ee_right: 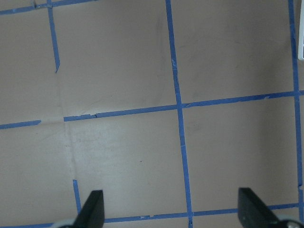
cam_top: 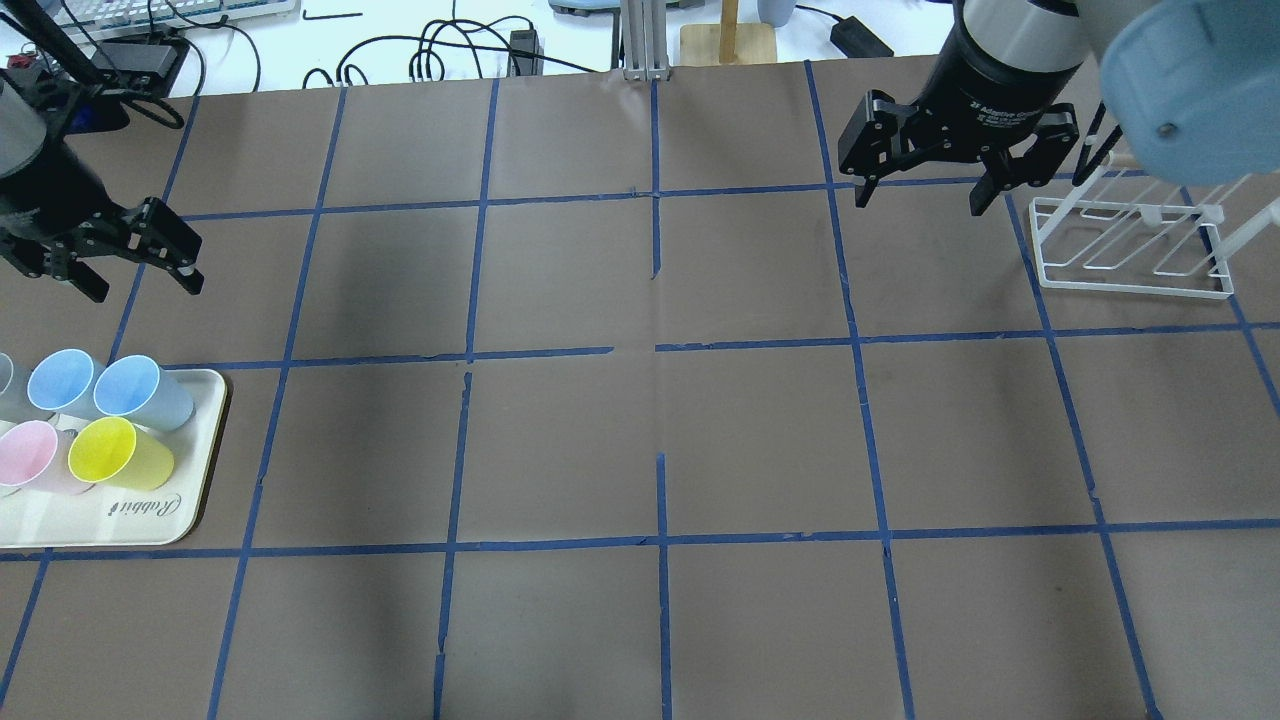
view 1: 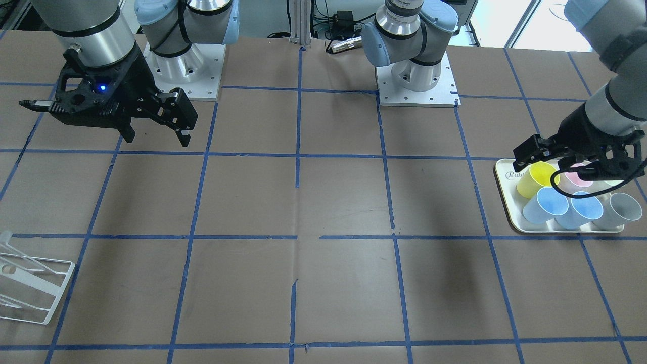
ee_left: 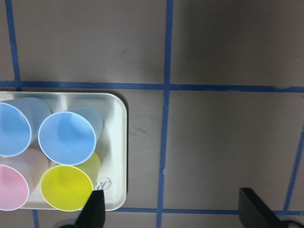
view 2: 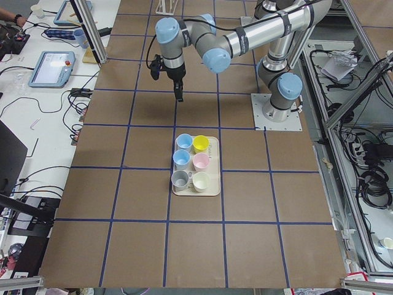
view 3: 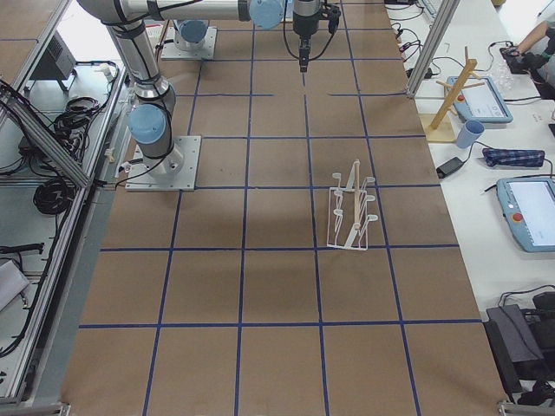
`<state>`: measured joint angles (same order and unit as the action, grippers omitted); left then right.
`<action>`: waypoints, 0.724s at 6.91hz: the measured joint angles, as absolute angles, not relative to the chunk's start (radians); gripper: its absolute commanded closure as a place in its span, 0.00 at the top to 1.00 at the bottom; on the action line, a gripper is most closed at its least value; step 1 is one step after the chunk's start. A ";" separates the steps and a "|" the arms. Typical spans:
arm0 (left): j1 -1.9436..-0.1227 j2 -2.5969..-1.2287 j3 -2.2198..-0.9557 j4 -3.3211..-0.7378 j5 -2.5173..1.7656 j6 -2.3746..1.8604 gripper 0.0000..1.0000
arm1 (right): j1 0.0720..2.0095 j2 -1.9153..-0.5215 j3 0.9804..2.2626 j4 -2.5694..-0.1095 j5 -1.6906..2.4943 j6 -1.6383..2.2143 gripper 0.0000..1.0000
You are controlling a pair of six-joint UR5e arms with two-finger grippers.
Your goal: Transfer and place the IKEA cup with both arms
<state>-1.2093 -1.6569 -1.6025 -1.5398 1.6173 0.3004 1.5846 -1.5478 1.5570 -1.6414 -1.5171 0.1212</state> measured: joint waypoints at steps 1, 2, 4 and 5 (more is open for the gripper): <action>-1.288 -1.624 -1.573 -1.584 1.614 0.218 1.00 | 1.585 -1.548 1.557 -1.641 -1.517 0.121 1.00; -1.364 -1.601 -1.564 -1.605 1.600 0.166 1.00 | 1.585 -1.548 1.557 -1.641 -1.517 0.121 1.00; -1.475 -1.575 -1.567 -1.614 1.577 0.126 1.00 | 1.585 -1.548 1.557 -1.641 -1.517 0.121 1.00; -1.503 -1.565 -1.573 -1.620 1.576 0.120 1.00 | 1.585 -1.548 1.557 -1.641 -1.517 0.121 1.00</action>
